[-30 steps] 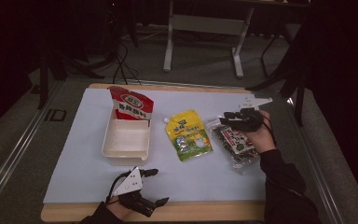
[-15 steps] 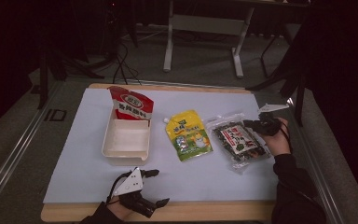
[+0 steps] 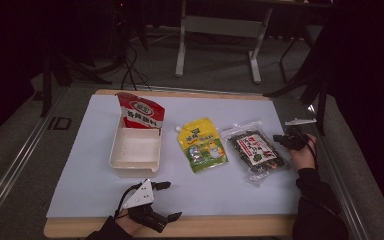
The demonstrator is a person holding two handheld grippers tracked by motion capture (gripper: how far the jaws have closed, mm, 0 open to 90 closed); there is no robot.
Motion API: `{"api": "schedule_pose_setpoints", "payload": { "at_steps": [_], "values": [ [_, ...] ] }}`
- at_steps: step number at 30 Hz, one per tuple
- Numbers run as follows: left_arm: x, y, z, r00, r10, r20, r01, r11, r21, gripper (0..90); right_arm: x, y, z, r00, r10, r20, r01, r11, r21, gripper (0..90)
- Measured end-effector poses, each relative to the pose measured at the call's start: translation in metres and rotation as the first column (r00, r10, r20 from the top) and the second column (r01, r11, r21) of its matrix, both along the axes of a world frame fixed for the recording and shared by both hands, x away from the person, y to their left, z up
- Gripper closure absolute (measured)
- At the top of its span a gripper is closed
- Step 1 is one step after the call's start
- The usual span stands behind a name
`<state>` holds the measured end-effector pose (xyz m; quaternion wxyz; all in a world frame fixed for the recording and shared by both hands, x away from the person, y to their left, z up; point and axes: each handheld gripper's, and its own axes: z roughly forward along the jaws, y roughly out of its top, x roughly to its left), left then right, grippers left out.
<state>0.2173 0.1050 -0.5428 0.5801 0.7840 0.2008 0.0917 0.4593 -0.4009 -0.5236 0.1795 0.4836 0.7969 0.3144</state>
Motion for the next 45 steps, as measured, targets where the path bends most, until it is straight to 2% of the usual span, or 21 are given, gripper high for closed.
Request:
{"api": "schedule_pose_setpoints", "payload": {
  "at_steps": [6,9,16,19,22,23,24,26,30,32,34,38,42,45],
  "values": [
    [0.0,0.0,0.0,1.0,-0.003,-0.002,0.003,1.0,0.003,4.5,-0.005,0.005,-0.012,0.9993,-0.016,-0.035,0.015,0.999,-0.033,90.0],
    [0.0,0.0,0.0,1.0,-0.004,-0.001,0.004,1.0,0.004,4.5,-0.01,0.006,-0.011,0.9987,-0.02,-0.046,0.02,1.0,-0.014,90.0],
    [0.0,-0.001,0.0,1.0,-0.004,0.0,0.004,1.0,0.006,4.5,-0.029,0.017,-0.01,0.9977,-0.01,-0.068,0.009,1.0,-0.019,90.0],
    [0.0,-0.001,0.001,1.0,-0.006,0.002,0.006,1.0,0.006,4.5,-0.038,0.016,-0.011,0.9972,-0.006,-0.074,0.007,1.0,0.015,90.0],
    [0.0,-0.002,0.001,1.0,-0.009,0.003,0.009,0.9999,0.009,4.5,-0.047,0.019,-0.012,0.996,0.022,-0.087,-0.018,0.999,0.051,90.0],
    [0.0,-0.002,0.001,1.0,-0.009,0.003,0.009,0.9999,0.009,4.5,-0.047,0.019,-0.012,0.996,0.022,-0.087,-0.018,0.999,0.051,90.0],
    [0.0,-0.002,0.001,1.0,-0.009,0.003,0.009,0.9999,0.01,4.5,-0.053,0.028,-0.012,0.9948,0.051,-0.089,-0.046,0.998,0.049,90.0],
    [0.0,-0.003,0.0,1.0,-0.009,0.002,0.009,0.9999,0.011,4.5,-0.056,0.033,-0.012,0.9932,0.072,-0.091,-0.068,0.996,0.049,90.0],
    [0.0,-0.003,0.001,0.9999,-0.012,0.006,0.012,0.9998,0.014,4.5,-0.062,0.045,-0.012,0.9919,0.093,-0.086,-0.091,0.995,0.035,90.0],
    [-0.001,-0.003,0.001,0.9999,-0.014,0.006,0.013,0.9998,0.016,4.5,-0.065,0.046,-0.012,0.9903,0.105,-0.091,-0.099,0.993,0.065,90.0],
    [-0.001,-0.003,0.001,0.9999,-0.016,0.006,0.015,0.9998,0.015,4.5,-0.068,0.049,-0.012,0.9885,0.124,-0.087,-0.118,0.991,0.069,90.0],
    [-0.001,-0.003,0.001,0.9998,-0.018,0.005,0.018,0.9996,0.02,4.5,-0.069,0.055,-0.009,0.9855,0.148,-0.084,-0.142,0.987,0.072,90.0],
    [-0.001,-0.004,0.001,0.9998,-0.017,0.006,0.017,0.9997,0.019,4.5,-0.066,0.058,-0.002,0.9877,0.14,-0.069,-0.137,0.989,0.05,90.0],
    [-0.001,-0.003,0.001,0.9998,-0.017,0.006,0.017,0.9996,0.021,4.5,-0.056,0.063,0.007,0.9897,0.136,-0.045,-0.134,0.99,0.046,89.9]
  ]
}}
